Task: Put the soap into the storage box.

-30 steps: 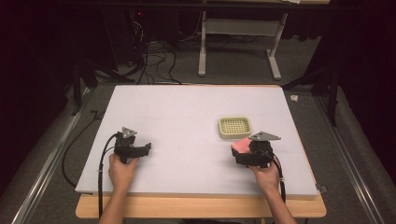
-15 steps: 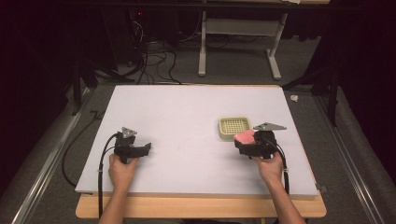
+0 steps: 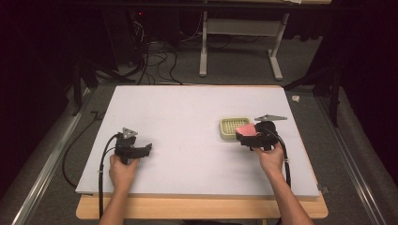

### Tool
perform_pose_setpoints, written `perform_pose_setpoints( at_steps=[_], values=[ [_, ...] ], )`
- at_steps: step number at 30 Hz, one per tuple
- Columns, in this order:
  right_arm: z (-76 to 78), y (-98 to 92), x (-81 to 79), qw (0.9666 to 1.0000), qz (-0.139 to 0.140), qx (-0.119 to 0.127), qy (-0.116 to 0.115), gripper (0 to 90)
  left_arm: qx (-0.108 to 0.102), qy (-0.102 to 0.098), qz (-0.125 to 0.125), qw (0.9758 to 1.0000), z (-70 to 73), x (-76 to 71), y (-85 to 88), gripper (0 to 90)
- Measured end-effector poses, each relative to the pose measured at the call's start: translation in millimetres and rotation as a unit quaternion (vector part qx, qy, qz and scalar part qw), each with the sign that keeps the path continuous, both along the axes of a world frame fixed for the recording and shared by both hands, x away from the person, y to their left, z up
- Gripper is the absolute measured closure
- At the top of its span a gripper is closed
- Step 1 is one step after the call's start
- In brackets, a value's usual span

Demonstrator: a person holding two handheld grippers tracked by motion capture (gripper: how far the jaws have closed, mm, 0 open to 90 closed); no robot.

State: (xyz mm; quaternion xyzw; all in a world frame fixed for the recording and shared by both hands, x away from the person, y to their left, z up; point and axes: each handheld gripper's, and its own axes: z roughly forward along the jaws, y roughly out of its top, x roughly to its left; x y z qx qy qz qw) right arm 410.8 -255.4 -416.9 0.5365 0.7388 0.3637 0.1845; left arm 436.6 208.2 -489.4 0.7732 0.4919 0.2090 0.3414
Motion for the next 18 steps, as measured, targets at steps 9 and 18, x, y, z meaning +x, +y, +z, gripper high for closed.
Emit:
perform_pose_setpoints(
  at_steps=[9,18],
  values=[
    [-1.3,1.5,15.4,0.9999,-0.004,0.004,0.014,13.6,0.0,0.0,0.0,1.0,0.0,0.0,0.0,17.1],
    [-7.5,8.8,30.4,0.9994,-0.007,-0.014,0.03,13.6,0.0,0.0,0.0,1.0,0.0,0.0,0.0,17.1]
  ],
)
